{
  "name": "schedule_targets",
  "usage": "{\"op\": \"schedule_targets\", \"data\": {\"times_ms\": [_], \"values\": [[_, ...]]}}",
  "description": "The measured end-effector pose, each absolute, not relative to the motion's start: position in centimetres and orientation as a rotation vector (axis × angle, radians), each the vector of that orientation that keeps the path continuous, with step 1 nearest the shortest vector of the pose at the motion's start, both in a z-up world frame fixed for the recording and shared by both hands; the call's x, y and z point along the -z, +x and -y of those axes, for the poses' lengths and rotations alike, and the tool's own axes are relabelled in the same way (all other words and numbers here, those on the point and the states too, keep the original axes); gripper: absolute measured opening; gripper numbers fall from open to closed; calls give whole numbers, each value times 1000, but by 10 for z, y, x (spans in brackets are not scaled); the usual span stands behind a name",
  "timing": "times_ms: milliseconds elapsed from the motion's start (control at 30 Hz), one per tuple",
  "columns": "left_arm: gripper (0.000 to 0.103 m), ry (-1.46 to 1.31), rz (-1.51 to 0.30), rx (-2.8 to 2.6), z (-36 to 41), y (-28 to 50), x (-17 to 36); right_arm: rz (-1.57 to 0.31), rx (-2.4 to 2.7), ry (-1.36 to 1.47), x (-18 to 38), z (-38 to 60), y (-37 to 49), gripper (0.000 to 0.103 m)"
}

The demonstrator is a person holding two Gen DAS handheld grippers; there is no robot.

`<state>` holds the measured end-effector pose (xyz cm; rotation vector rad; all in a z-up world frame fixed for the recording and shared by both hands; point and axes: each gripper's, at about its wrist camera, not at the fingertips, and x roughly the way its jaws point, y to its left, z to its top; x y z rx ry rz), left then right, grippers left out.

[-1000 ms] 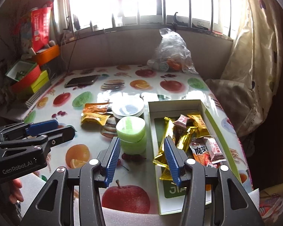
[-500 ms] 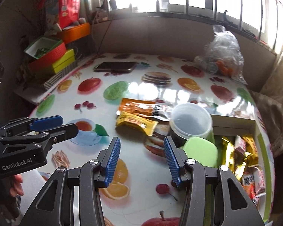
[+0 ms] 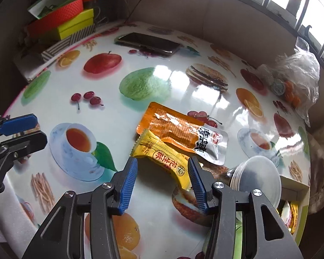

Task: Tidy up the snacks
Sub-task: 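Grasp the last yellow peanut pack with the right gripper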

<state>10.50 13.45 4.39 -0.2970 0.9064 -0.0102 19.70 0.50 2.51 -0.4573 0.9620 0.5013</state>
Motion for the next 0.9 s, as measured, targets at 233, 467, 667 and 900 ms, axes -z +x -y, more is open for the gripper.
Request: {"op": "schedule_targets", "data": {"times_ms": [233, 467, 667, 900], "values": [[49, -314, -932, 15, -142, 109, -34, -1018, -552, -618, -15, -19, 215, 51], [49, -323, -948, 14, -145, 113, -28, -1077, -598, -662, -7, -26, 227, 51], [49, -316, -952, 17, -144, 116, -28, -1113, -596, -553, -7, -19, 230, 49], [49, -280, -952, 30, -141, 125, -30, -1109, -567, -468, -6, -18, 215, 22]]}}
